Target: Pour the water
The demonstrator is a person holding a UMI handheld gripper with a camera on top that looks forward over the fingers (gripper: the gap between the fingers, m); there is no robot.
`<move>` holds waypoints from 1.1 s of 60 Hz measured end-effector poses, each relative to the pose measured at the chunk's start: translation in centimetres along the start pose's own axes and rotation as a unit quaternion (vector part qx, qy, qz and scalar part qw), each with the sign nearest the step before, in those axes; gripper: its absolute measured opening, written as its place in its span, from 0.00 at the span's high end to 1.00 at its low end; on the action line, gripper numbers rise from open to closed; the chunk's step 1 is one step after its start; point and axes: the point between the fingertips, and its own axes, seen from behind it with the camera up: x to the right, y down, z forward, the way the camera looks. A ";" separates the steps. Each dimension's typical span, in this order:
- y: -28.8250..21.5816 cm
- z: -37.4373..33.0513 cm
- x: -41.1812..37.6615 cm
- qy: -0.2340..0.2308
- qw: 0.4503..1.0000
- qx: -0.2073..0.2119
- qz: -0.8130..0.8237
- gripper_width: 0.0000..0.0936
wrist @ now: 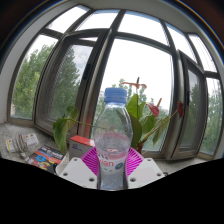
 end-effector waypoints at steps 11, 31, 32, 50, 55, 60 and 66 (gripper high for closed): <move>10.5 2.7 -0.1 -0.008 0.995 -0.063 0.074 0.69; 20.2 4.1 -0.2 -0.003 0.992 -0.098 0.080 0.65; 20.4 3.9 -0.2 -0.002 0.992 -0.103 0.080 0.63; 20.1 1.5 0.6 0.025 0.982 -0.165 0.086 0.10; 18.7 -1.2 1.1 0.047 0.981 -0.175 0.071 0.09; 17.6 -4.9 0.5 0.067 0.976 -0.193 0.076 0.09; 16.0 -10.1 -0.9 0.072 0.971 -0.207 0.091 0.09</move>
